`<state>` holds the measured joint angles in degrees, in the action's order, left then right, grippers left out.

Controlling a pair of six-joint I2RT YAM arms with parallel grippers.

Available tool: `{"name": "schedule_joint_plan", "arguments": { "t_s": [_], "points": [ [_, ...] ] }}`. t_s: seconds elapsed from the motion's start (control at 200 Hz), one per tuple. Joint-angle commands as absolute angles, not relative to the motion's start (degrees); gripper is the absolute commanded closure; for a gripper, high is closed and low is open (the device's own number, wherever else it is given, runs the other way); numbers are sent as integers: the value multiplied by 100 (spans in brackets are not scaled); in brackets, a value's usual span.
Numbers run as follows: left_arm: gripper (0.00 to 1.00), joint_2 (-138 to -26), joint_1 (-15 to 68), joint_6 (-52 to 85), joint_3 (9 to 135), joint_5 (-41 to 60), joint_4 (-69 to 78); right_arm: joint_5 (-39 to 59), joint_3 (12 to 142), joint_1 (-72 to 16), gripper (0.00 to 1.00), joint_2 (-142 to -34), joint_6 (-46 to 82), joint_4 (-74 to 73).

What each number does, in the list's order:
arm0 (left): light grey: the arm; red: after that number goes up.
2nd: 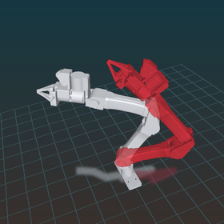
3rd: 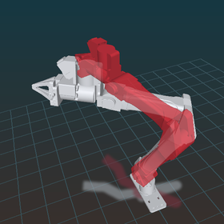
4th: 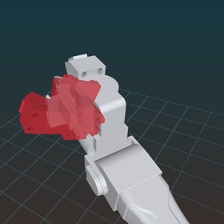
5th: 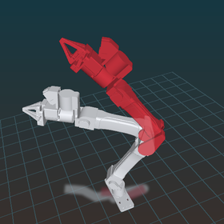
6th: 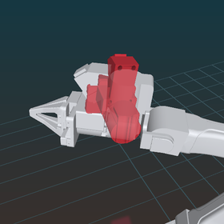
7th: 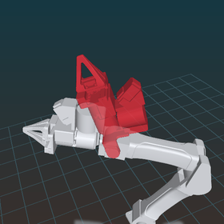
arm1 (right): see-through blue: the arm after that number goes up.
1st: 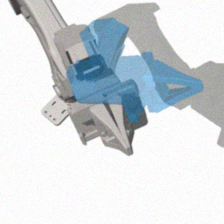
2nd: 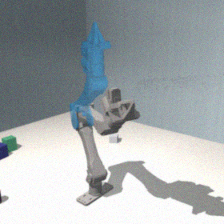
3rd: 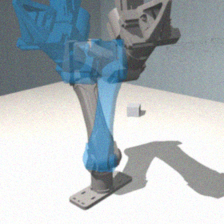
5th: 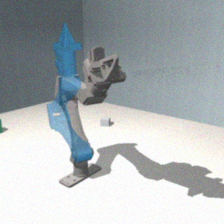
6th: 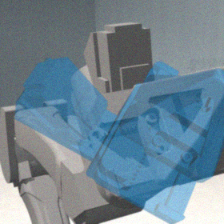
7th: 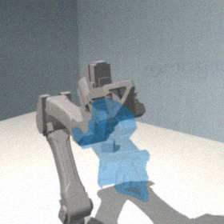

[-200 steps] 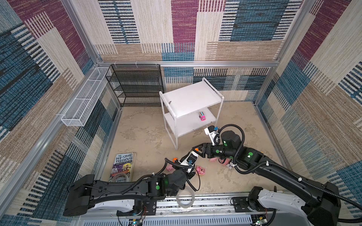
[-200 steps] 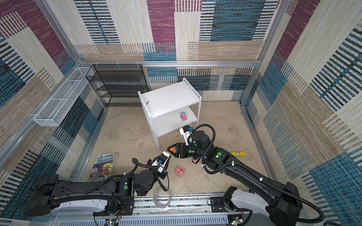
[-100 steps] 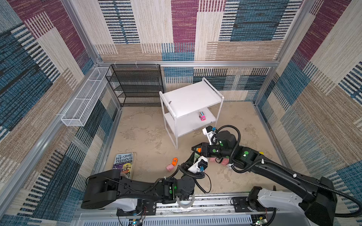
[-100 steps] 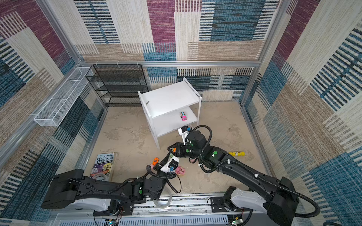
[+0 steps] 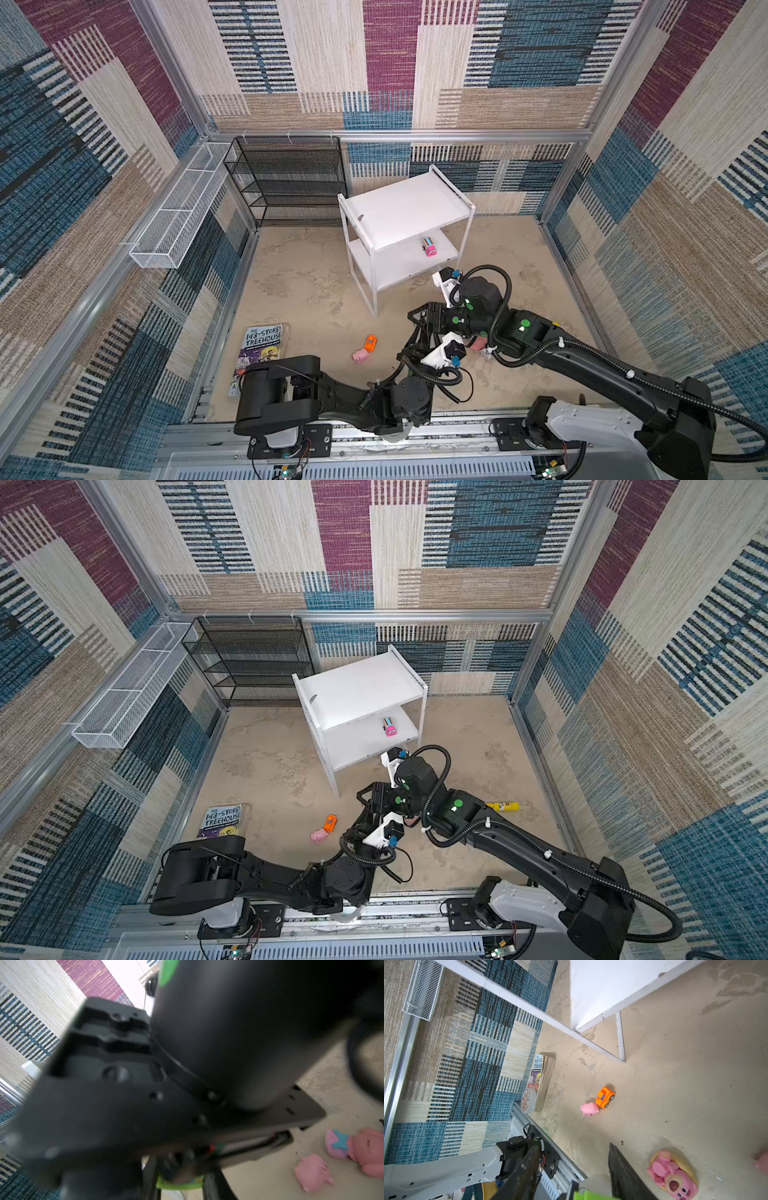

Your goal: Place and organize the plastic toys onto the shelf

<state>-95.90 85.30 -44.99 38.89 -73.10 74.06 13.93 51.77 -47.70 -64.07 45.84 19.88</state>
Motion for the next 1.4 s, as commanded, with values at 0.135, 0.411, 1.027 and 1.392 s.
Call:
{"name": "schedule_joint_plan", "arguments": {
  "t_s": [0.135, 0.411, 1.027, 1.392],
  "points": [
    [85, -9647, 8496, -4848, 3907, -7349, 8068, 1329, 5360, -4791, 45, -6433, 4530, 2277],
    [85, -9675, 8386, -4781, 3863, -7460, 8069, 1327, 5571, -4791, 49, -6478, 4420, 2507],
    [57, -9683, 8350, -4956, 3973, -7488, 8076, 1137, 5355, -4792, 76, -6504, 4482, 2252],
    [7, -8595, 8684, -5348, 3163, -7737, 8052, 1084, 4919, -4178, 80, -6713, 3911, 2010]
  ]
}}
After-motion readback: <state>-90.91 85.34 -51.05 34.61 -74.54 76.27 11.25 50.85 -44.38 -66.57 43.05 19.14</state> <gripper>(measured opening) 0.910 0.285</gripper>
